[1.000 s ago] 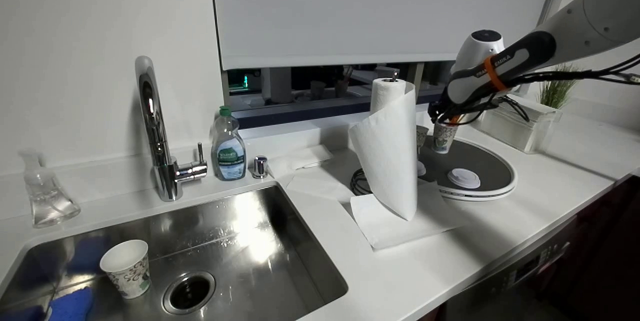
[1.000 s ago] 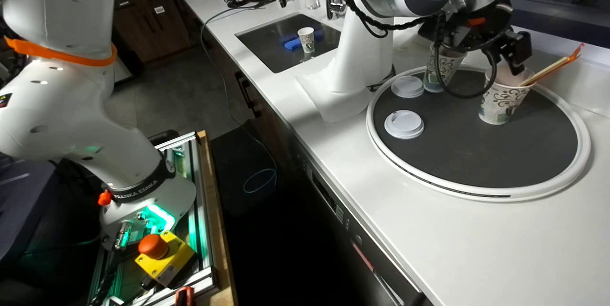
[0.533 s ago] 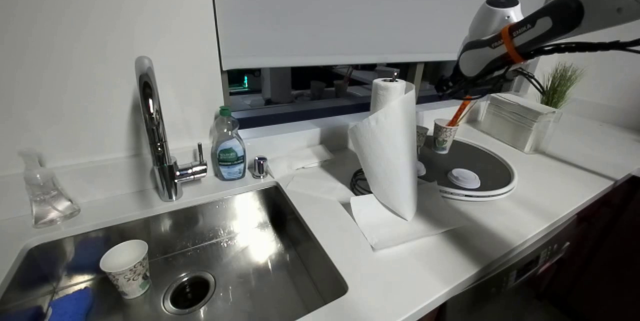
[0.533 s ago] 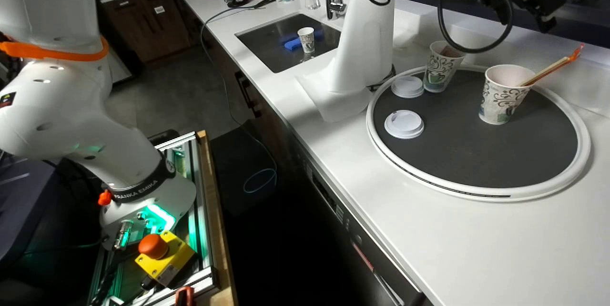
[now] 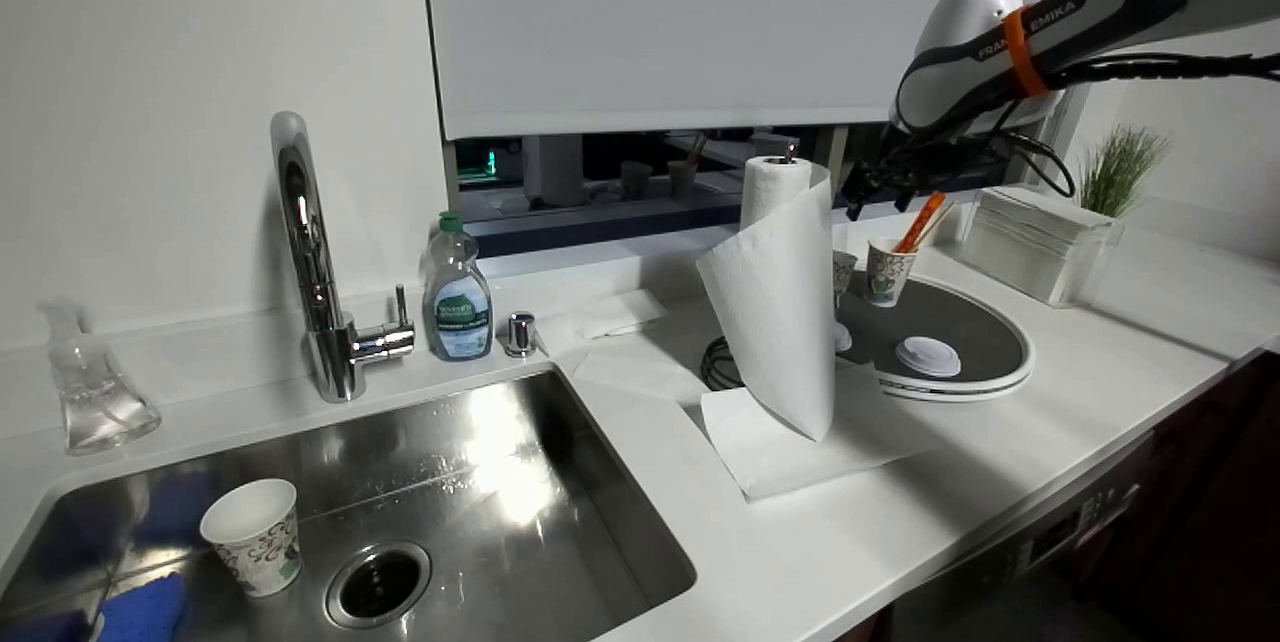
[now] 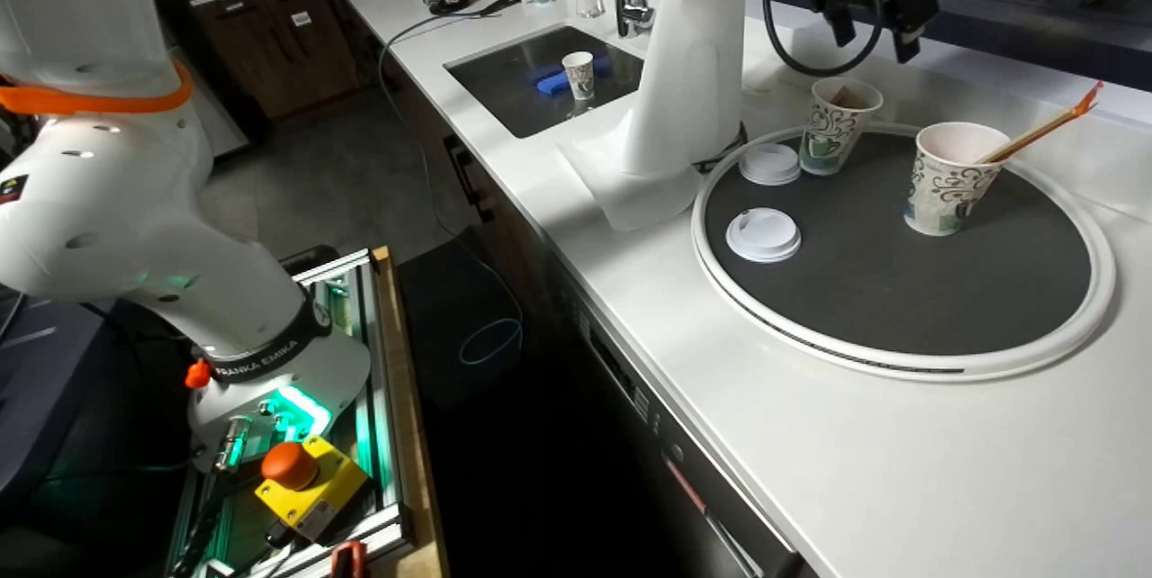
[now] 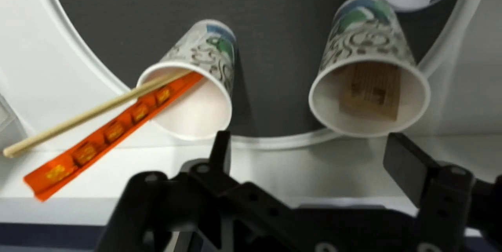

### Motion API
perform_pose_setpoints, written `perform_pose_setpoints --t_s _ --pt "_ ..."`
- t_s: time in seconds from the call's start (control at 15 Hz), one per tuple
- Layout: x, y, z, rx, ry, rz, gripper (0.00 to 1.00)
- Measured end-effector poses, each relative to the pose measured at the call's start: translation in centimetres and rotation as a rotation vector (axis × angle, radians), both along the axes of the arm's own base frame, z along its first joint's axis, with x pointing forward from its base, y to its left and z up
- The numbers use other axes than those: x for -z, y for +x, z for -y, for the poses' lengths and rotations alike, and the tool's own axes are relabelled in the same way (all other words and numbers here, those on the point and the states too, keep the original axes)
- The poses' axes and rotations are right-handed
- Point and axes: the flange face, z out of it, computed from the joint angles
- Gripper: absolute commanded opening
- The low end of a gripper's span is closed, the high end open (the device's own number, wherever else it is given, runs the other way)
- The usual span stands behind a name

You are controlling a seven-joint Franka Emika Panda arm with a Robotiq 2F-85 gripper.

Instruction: Move the coffee cup on the right backwards then place the cup on the left forwards and put the white lid on top of the coffee cup at the front.

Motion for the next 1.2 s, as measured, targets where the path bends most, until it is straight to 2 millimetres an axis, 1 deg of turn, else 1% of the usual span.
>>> perform_pose_setpoints --t_s 0.13,0.2,0.47,0.67,0.8,0.93,1.07,1.2 --pt "1.7 -0.8 0.4 -0.003 -0.041 -0.106 1.0" --pt "2.1 -0.9 0.6 0.0 -0.045 -0.115 1.0" --pt "1.8 -0.8 0.4 0.001 -0.04 -0.107 1.0" --pt "2.6 -0.6 -0.7 0.008 0.011 -0.121 1.0" --pt "3.8 -0.4 -1.7 0.018 0.048 -0.149 1.0" --pt "5.1 -0.1 -2.0 0.054 0.069 -0.167 1.0" --pt "5.9 0.2 -1.8 0.102 0.088 -0.167 1.0" --pt "5.8 0.4 -1.0 0.15 0.108 -0.155 1.0"
